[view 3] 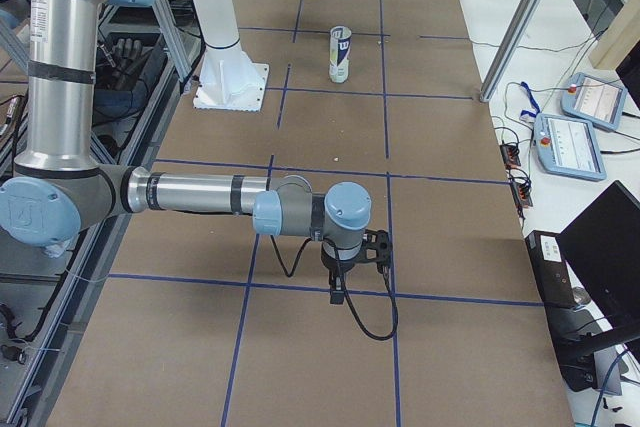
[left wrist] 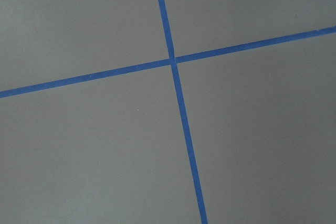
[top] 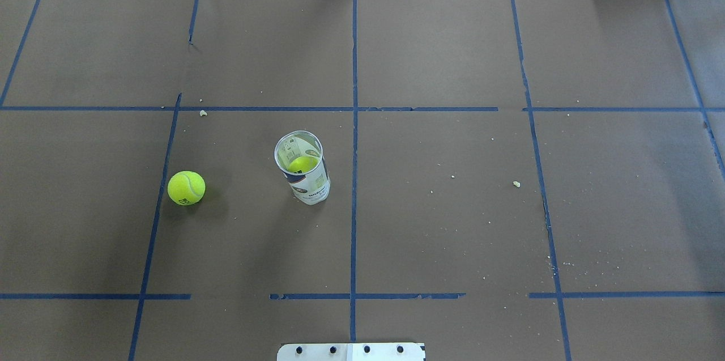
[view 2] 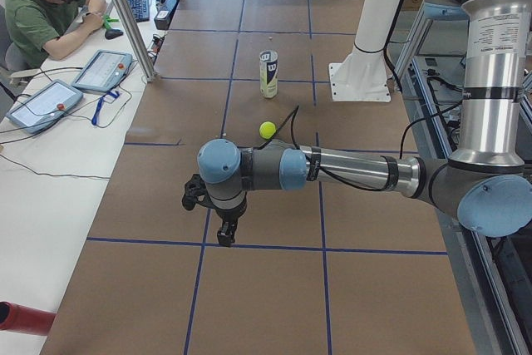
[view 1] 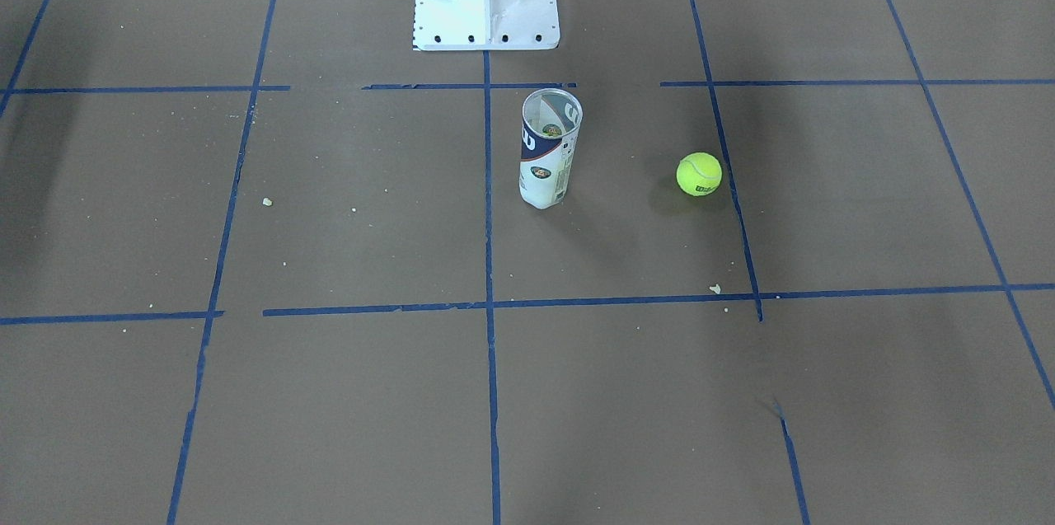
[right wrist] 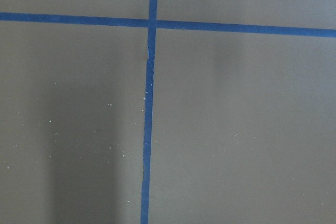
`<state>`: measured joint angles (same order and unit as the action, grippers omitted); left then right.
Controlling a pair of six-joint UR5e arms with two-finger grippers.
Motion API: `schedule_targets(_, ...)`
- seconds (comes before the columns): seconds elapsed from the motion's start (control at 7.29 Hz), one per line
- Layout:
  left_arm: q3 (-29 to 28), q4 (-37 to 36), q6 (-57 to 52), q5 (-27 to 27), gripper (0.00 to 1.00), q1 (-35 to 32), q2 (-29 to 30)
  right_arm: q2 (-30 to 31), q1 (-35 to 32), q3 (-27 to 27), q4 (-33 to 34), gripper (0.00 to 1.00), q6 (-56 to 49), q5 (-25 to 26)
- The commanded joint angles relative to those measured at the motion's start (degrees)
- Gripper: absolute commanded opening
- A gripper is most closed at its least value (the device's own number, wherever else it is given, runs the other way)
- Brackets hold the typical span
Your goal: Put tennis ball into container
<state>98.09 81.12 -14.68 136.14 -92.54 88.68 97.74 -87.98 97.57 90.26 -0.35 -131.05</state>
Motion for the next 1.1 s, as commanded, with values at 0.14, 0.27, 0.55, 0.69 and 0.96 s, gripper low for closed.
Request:
schedule_targets(0.14, 0.35, -0.09, 0.0, -2.02, 1.0, 1.57, 0.18, 0.0, 0.0, -0.01, 0.0, 1.0, 0.0, 0.0)
schedule_targets(0.27, 0.26, 0.0, 0.09, -2.02, 1.0, 1.66, 0.18, 0.0, 0.0, 0.07, 0.0, 1.0, 0.0, 0.0)
schedule_targets(0.55, 2.53, 0.7, 0.53, -1.67, 1.0, 1.75, 2.45, 0.08, 0.0, -0.01, 0.09, 1.0, 0.0, 0.0)
schedule_targets(0.69, 1.24, 1.31, 0.36, -1.84, 1.0, 1.75, 5.51, 0.08, 0.0, -0.01, 0.0, 1.0, 0.0, 0.0)
schedule_targets(0.96, -0.43, 1.84, 0.44, -1.5, 1.0, 1.66, 7.91, 0.08, 0.0, -0.01, 0.0, 1.0, 0.0, 0.0)
